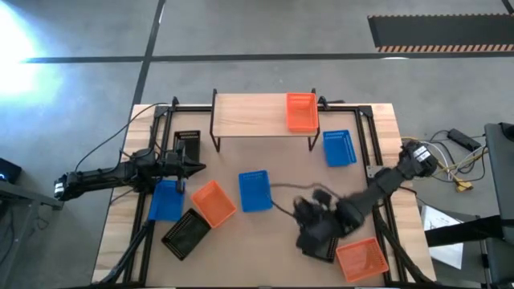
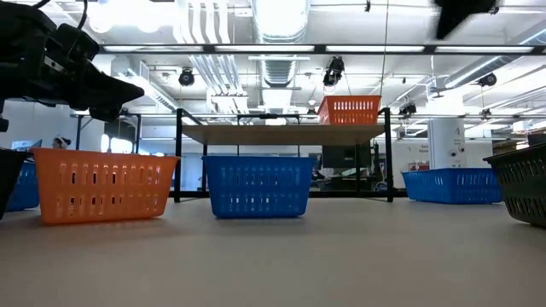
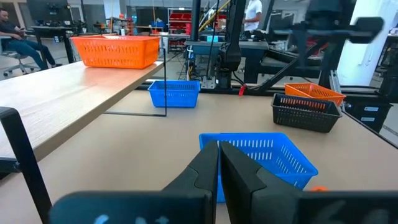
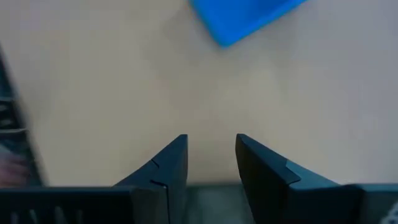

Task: Stack baskets on shelf by color
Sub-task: Put the right black bin on the shelf

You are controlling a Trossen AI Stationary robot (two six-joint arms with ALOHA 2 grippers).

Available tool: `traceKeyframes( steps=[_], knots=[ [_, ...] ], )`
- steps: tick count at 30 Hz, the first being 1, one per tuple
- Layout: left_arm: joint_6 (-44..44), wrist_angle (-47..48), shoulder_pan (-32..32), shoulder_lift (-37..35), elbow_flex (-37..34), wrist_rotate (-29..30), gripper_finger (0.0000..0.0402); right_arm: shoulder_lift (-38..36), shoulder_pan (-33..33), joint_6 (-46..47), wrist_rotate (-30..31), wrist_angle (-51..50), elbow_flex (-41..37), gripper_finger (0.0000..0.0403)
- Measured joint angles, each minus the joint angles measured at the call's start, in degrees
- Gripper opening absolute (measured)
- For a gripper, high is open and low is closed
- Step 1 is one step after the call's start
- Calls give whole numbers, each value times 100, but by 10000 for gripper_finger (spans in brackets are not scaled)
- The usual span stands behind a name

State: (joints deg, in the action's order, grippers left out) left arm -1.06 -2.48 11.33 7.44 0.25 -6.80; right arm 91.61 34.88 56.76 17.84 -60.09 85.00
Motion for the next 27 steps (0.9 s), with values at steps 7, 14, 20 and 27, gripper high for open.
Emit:
traceKeyframes(
  steps=[7, 14, 20, 27],
  knots=[
    [0, -7, 0, -8, 0, 0, 0, 615, 792, 1448, -559, 457, -14, 167],
    [0, -3, 1, -4, 0, 2, 0, 1373, 1148, 1905, -1435, 495, 77, 192],
    [0, -2, -2, 1, 0, 1, 0, 1877, 1323, 2018, -1507, 447, 165, 174],
    [0, 4, -1, 0, 0, 1, 0, 2188, 1350, 1828, -1514, 398, 165, 114]
  ],
)
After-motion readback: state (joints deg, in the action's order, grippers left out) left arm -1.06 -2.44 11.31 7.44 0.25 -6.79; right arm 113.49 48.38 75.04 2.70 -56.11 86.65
